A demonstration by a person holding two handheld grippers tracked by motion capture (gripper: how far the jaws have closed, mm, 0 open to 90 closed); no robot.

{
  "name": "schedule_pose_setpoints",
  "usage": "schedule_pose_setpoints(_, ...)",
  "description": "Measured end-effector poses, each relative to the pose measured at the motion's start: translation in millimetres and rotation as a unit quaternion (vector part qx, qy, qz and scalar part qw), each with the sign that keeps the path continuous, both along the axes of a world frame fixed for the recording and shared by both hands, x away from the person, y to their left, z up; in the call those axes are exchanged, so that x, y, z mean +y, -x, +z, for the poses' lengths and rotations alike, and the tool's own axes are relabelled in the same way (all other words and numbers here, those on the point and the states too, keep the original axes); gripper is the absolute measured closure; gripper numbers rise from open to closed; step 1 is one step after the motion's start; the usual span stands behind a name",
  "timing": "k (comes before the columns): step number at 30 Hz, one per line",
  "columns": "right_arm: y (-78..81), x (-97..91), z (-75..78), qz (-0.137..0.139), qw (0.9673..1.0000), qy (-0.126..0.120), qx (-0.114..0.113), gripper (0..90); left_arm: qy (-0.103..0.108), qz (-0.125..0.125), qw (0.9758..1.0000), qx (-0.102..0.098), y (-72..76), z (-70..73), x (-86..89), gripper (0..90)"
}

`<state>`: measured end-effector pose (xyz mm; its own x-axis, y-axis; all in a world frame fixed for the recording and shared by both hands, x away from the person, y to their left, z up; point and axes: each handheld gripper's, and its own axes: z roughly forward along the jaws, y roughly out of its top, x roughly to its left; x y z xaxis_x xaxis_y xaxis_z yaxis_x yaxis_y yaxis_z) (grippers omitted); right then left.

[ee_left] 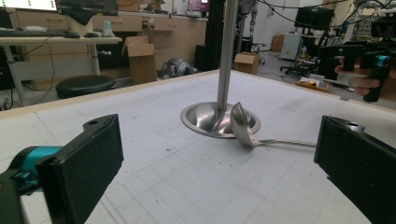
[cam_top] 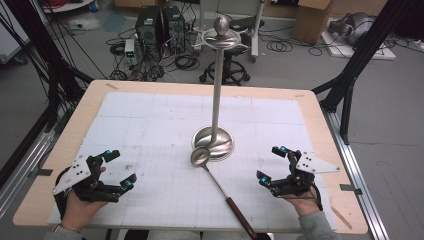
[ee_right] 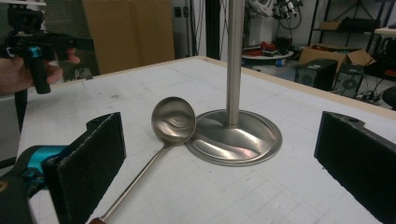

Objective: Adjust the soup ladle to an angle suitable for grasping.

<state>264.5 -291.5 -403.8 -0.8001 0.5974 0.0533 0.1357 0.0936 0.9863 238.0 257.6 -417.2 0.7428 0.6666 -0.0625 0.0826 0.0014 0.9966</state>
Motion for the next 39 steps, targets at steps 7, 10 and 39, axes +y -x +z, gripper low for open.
schedule_pose_setpoints(7,-1.7,5.4,-0.6,0.002,0.9999,0.012,0.005,1.0,-0.003,0.001,1.0000,0.004,-0.5,-0.7,-0.3,1.7)
schedule_pose_setpoints(10,-1.6,6.1,-0.3,0.002,0.9999,0.010,0.011,1.1,-0.005,0.001,1.0000,0.006,-1.0,-0.9,-0.1,1.7)
schedule_pose_setpoints(39,-1.2,61.8,-7.8,0.108,0.9874,0.110,0.034,89.5,-0.012,-0.006,0.9997,0.019,-1.9,-3.5,-2.1,1.7)
